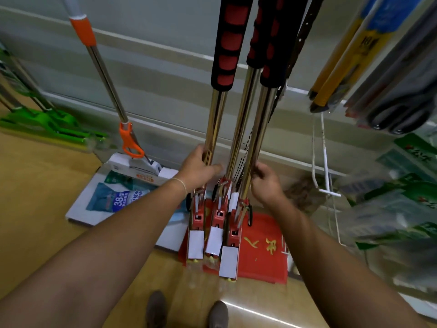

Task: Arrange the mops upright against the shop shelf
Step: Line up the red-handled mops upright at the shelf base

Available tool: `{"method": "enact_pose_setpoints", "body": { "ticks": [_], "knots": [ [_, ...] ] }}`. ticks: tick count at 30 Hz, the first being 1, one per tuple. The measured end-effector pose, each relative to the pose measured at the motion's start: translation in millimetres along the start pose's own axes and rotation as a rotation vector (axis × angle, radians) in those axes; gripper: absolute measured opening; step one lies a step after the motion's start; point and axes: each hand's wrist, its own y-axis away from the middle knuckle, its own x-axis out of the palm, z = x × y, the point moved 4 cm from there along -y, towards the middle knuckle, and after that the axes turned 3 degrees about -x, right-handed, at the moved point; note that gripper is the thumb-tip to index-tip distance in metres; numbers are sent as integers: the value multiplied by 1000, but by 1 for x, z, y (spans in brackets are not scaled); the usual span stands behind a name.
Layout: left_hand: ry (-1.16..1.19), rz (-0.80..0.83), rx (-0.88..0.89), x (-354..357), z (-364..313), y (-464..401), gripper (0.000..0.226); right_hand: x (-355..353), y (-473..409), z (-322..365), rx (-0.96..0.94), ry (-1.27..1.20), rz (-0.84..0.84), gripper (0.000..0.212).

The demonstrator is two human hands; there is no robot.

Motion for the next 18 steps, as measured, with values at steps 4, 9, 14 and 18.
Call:
{"method": "enact_pose_setpoints", "body": {
  "ticks": [4,9,14,18],
  "knots": [
    [8,92,-39,1,13,9,22,10,17,-11,65,-183,55,27],
    [37,148,-12,4,27,17,26,24,24,-15,55,-178,60,33],
    [28,161,25,3,32,23,35,31,31,-8,43,-199,64,41],
    [106,-32,53,6,39,36,69,34,36,-8,36,-219,69,34]
  ]
}}
